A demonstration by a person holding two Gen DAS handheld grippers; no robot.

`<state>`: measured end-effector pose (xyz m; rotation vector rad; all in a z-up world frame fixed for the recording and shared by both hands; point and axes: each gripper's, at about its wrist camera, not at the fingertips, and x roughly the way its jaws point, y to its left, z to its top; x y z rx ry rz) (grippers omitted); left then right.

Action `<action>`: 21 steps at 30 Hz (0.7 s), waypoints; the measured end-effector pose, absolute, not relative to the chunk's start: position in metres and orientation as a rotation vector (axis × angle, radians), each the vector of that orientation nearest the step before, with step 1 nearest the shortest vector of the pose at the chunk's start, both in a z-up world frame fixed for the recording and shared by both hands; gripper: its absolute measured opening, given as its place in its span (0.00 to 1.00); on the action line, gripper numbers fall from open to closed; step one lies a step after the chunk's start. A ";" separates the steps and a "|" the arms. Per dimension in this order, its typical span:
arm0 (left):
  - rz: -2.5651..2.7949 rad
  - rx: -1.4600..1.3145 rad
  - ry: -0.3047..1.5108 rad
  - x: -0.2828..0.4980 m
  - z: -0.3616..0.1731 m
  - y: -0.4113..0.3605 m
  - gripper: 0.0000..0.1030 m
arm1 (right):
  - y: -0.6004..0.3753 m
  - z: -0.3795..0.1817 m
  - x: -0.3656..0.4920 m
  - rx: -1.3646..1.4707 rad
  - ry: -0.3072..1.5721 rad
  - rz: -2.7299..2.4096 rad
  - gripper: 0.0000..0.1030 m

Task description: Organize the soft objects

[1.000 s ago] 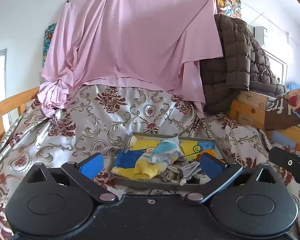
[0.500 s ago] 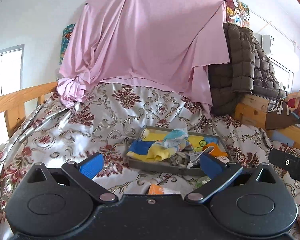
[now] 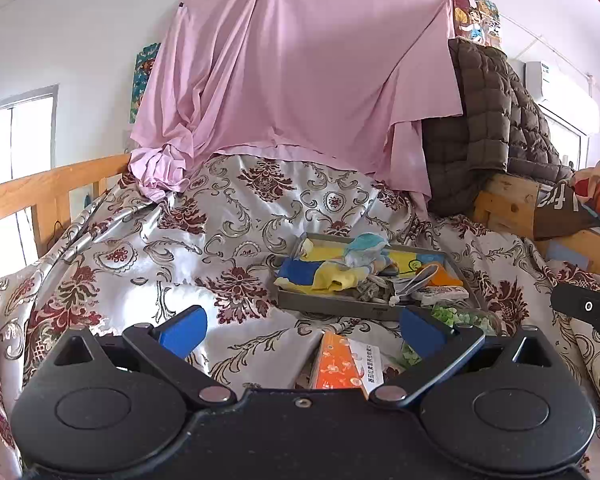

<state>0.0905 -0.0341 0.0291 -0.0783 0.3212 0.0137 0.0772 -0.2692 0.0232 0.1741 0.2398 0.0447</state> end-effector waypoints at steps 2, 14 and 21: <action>0.015 -0.085 0.319 0.089 0.028 -0.032 0.99 | -0.268 0.022 0.075 0.170 0.240 0.043 1.00; 0.036 -0.125 0.326 0.083 0.019 -0.018 0.99 | -0.258 0.017 0.065 0.155 0.270 0.025 1.00; 0.053 -0.124 0.348 0.081 0.011 -0.013 0.99 | -0.263 0.015 0.062 0.189 0.285 -0.004 1.00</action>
